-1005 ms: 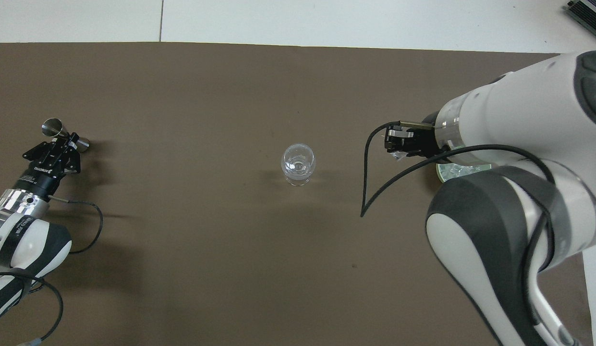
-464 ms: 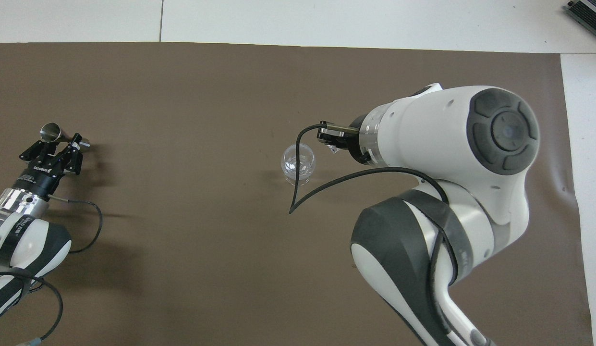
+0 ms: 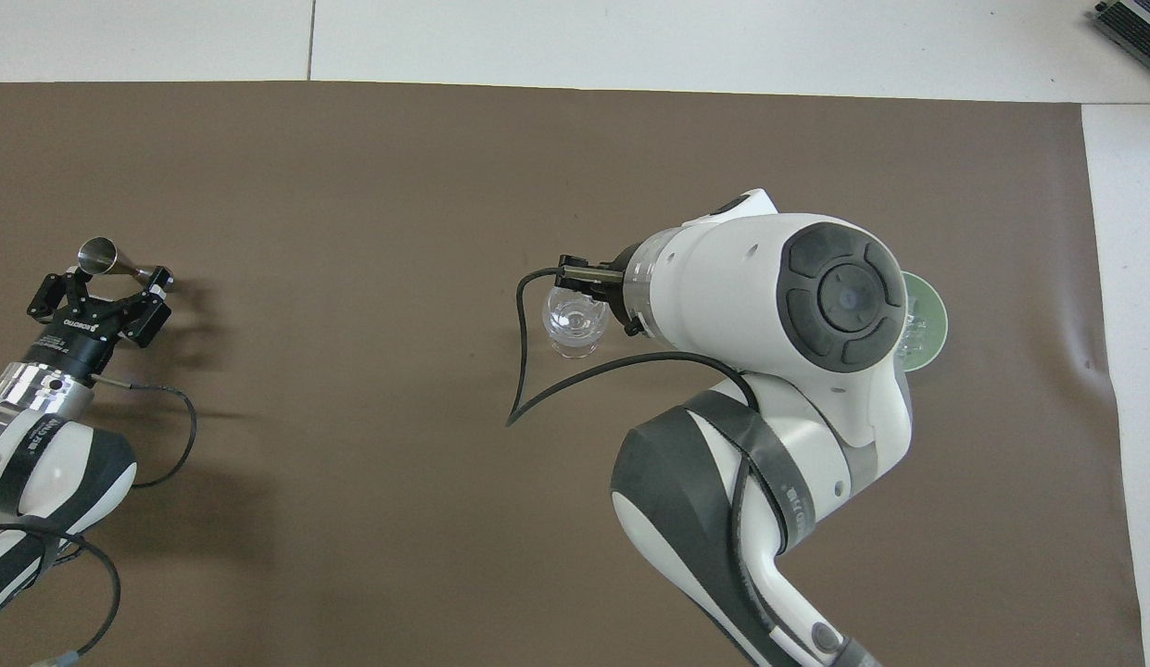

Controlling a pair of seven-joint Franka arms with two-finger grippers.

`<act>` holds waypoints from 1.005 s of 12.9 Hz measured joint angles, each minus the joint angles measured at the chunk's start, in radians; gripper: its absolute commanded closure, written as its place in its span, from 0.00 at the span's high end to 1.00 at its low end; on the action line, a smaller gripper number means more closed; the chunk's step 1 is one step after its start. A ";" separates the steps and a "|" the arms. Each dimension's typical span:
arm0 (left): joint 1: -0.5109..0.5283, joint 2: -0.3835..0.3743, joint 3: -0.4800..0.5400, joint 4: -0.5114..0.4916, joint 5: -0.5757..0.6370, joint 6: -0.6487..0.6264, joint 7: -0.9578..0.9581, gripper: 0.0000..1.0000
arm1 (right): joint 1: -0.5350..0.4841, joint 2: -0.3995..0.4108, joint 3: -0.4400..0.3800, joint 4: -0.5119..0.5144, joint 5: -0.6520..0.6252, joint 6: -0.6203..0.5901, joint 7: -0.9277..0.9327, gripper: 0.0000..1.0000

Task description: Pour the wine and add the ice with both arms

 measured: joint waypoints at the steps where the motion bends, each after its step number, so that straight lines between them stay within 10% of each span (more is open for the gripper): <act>1: 0.000 0.000 0.000 0.000 0.000 -0.003 -0.001 1.00 | 0.002 0.003 0.001 -0.005 -0.001 0.013 0.000 0.00; 7: 0.015 -0.008 0.000 0.001 -0.001 -0.031 -0.051 1.00 | 0.023 0.034 0.001 -0.013 -0.040 0.046 0.000 0.00; 13: 0.003 -0.069 -0.011 0.001 -0.001 0.022 -0.070 1.00 | 0.028 0.042 0.001 -0.024 -0.043 0.046 0.000 0.44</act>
